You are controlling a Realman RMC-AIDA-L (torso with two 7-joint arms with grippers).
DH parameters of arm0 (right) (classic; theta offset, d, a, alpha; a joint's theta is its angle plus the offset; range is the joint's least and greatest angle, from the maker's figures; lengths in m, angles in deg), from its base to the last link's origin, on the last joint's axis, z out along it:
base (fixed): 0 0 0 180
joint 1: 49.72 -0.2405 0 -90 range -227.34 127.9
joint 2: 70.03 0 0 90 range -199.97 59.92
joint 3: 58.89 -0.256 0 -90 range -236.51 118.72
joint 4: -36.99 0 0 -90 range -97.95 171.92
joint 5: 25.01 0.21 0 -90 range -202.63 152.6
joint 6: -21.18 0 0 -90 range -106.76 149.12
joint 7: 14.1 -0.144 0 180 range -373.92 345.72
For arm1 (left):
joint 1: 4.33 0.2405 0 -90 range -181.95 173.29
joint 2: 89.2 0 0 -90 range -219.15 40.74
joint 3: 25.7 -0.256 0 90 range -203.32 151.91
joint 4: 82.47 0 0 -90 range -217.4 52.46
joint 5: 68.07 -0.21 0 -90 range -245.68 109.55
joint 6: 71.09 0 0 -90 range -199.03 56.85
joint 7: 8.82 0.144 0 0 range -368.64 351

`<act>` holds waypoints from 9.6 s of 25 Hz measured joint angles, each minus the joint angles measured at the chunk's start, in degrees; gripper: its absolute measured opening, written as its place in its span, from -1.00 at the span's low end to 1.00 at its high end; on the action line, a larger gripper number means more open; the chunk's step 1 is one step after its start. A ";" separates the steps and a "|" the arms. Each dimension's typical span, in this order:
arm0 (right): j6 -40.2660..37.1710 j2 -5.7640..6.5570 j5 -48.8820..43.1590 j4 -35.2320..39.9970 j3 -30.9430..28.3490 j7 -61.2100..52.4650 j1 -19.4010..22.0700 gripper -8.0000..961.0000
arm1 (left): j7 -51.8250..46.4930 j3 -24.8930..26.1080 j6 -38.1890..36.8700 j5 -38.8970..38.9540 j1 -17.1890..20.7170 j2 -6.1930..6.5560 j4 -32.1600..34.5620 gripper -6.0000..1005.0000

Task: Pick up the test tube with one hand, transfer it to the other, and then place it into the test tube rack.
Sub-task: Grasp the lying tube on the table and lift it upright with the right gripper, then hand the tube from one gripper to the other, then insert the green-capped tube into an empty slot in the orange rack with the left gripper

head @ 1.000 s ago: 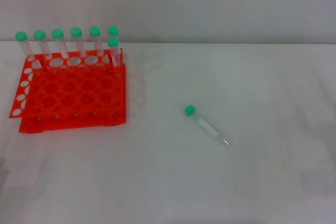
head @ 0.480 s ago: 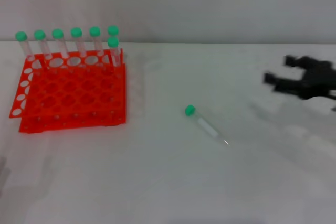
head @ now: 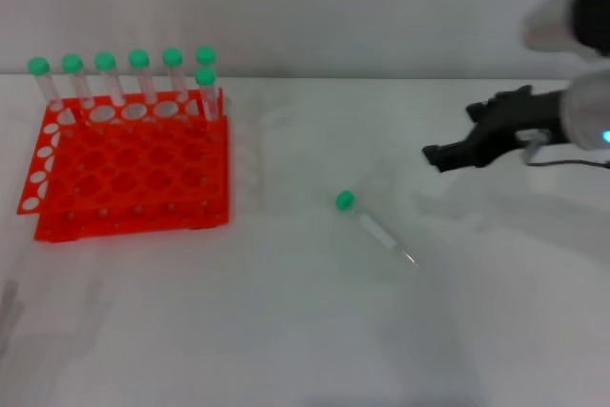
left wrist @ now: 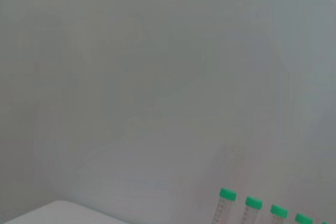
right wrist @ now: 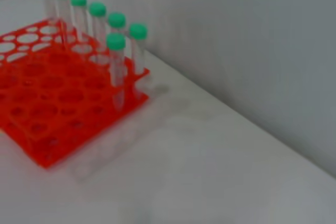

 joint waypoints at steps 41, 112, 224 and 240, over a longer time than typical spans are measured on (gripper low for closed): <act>-0.60 -0.77 -4.33 -28.83 23.58 -27.90 -23.24 0.20 | 0.19 -0.01 -0.31 0.01 -0.15 0.20 -0.38 0.78; 19.15 -0.78 92.27 -74.55 -9.96 103.43 7.64 -0.59 | -2.71 -22.15 -8.93 -9.71 -18.16 0.40 -11.99 0.77; 14.77 -0.43 92.87 -76.48 -44.37 116.41 11.64 0.74 | 11.17 11.98 -44.77 -13.56 -33.68 0.98 -11.07 -0.51; 14.01 -0.34 92.93 -76.96 -44.51 116.42 11.60 0.74 | 11.16 12.03 -44.01 -14.06 -31.39 0.74 -14.75 -0.56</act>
